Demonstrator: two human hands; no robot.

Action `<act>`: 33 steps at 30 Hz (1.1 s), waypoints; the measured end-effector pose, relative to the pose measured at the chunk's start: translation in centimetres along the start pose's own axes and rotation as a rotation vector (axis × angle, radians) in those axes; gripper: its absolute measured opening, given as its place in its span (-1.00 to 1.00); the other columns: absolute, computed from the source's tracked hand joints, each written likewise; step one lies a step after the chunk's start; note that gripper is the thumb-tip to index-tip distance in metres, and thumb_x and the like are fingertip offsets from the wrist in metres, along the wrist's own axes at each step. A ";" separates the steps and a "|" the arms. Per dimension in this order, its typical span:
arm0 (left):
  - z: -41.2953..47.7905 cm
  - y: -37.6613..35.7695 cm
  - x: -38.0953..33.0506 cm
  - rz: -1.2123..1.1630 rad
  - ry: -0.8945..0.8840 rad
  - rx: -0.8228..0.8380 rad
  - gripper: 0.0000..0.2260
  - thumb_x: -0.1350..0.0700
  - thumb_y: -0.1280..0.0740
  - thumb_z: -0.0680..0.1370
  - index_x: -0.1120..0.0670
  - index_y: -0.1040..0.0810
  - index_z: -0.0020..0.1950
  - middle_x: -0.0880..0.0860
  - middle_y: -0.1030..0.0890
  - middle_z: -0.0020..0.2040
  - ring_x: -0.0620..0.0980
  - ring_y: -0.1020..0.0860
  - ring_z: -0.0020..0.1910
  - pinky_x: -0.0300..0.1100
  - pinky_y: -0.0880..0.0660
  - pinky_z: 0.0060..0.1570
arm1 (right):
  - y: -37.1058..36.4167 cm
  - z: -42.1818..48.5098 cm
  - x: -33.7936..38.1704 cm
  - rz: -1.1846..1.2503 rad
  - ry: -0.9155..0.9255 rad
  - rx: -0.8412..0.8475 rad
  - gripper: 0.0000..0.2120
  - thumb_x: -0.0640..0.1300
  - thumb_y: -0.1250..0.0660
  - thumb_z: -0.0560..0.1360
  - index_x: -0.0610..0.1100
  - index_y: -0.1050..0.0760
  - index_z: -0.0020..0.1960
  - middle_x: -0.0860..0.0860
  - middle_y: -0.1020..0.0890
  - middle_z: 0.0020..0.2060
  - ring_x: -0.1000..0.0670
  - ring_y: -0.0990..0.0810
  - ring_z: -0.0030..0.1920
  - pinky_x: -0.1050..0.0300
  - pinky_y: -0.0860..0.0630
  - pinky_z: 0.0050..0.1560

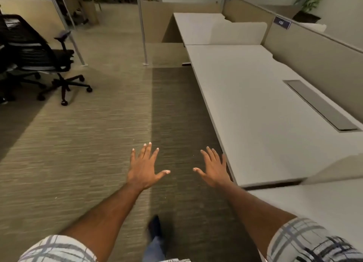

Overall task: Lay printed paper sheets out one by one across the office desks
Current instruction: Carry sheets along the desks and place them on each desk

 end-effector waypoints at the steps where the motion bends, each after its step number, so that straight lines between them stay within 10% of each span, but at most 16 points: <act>1: 2.3 -0.3 0.8 0.002 0.000 0.004 -0.04 -0.58 0.19 0.37 -0.01 0.00 0.60 0.11 0.05 0.62 0.09 0.10 0.60 0.27 0.10 0.50 | -0.1 2.5 0.1 -0.005 -0.001 0.000 -0.25 0.33 -0.11 0.54 0.00 0.01 0.59 -0.03 0.05 0.60 -0.06 0.16 0.59 -0.26 0.25 0.52; 33: 74.4 8.0 16.2 -0.012 0.056 -0.020 -0.05 -0.57 0.12 0.37 -0.01 0.01 0.60 0.12 0.07 0.62 0.09 0.10 0.59 0.26 0.11 0.49 | 14.1 75.8 -3.5 0.076 0.015 -0.084 -0.18 0.49 0.05 0.47 0.05 -0.01 0.58 0.01 0.05 0.60 -0.03 0.13 0.59 -0.20 0.38 0.45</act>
Point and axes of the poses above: each hand's wrist, its own z-axis towards the middle knuckle, its own y-axis out of the back of the hand, x = y × z, the point moved 8 cm from there along z, towards the middle knuckle
